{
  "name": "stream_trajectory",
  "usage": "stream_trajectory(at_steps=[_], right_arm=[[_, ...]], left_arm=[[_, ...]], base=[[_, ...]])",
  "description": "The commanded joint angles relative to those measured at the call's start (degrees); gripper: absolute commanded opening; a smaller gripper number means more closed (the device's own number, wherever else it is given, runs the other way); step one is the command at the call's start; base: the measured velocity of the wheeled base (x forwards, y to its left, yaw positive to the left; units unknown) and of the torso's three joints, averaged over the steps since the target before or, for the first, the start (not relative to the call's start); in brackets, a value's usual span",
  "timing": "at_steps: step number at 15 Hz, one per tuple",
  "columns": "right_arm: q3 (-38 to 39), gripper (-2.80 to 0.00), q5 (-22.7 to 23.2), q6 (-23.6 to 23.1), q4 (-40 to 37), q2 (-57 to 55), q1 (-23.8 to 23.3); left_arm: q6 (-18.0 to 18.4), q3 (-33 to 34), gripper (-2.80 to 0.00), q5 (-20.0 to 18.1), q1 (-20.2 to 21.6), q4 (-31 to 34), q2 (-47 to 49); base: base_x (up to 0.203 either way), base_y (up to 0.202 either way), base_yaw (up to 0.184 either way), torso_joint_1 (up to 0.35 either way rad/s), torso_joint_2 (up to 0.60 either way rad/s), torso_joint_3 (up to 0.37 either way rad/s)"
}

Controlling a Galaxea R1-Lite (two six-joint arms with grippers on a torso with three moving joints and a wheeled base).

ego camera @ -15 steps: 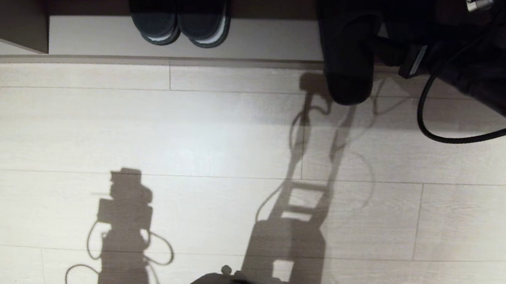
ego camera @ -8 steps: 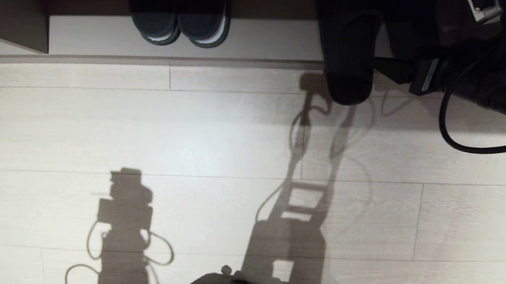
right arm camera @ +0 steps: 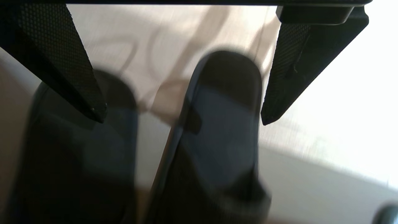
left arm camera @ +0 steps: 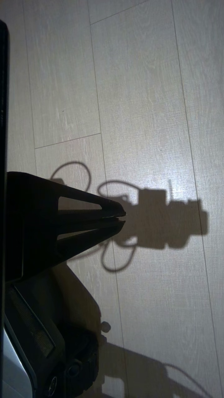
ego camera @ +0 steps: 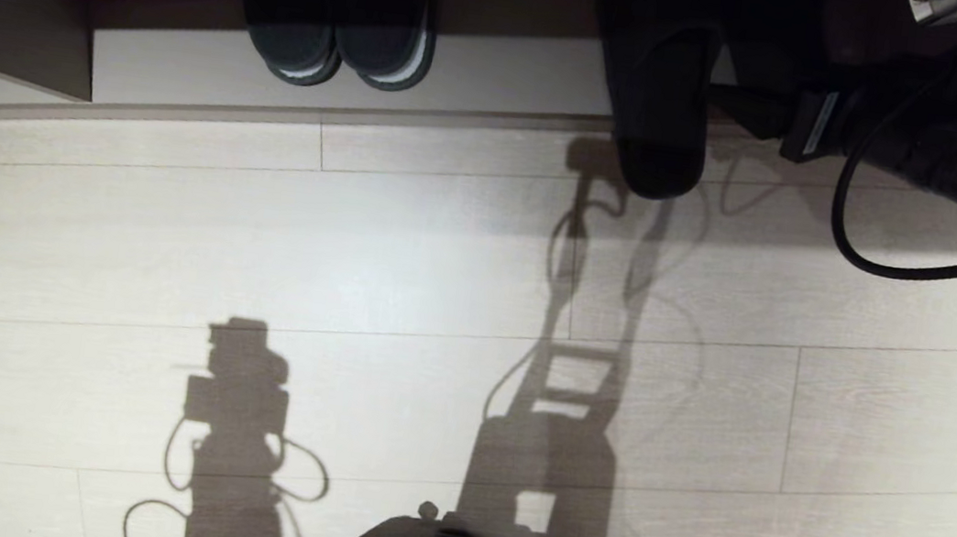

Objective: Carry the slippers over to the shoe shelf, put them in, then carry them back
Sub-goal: Pick up the slippers in the shoe cabinet

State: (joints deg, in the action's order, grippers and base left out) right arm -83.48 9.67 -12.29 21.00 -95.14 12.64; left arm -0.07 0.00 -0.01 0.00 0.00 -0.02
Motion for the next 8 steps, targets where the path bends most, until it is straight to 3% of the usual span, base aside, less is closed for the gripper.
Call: stream_trajectory(at_steps=[1,3,8], right_arm=[[0.1,0.00,0.1,-1.2,5.7,-2.0,0.1],[-1.1,0.00,0.0,-4.7,13.8,-5.3,1.5],[-8.2,0.00,-0.7,-9.4,9.0,-7.9,5.8]], left_arm=[[0.0,0.0,-2.80,0.0,0.0,0.0,0.0],[0.1,-0.1,-2.80,0.0,0.0,0.1,0.0],[0.0,-0.1,-2.80,0.0,0.0,0.0,0.0]], base=[[0.000,0.000,0.000,0.000,0.00,0.000],[0.000,0.000,0.000,0.000,0.00,0.000],[0.000,0.000,0.000,0.000,0.00,0.000]])
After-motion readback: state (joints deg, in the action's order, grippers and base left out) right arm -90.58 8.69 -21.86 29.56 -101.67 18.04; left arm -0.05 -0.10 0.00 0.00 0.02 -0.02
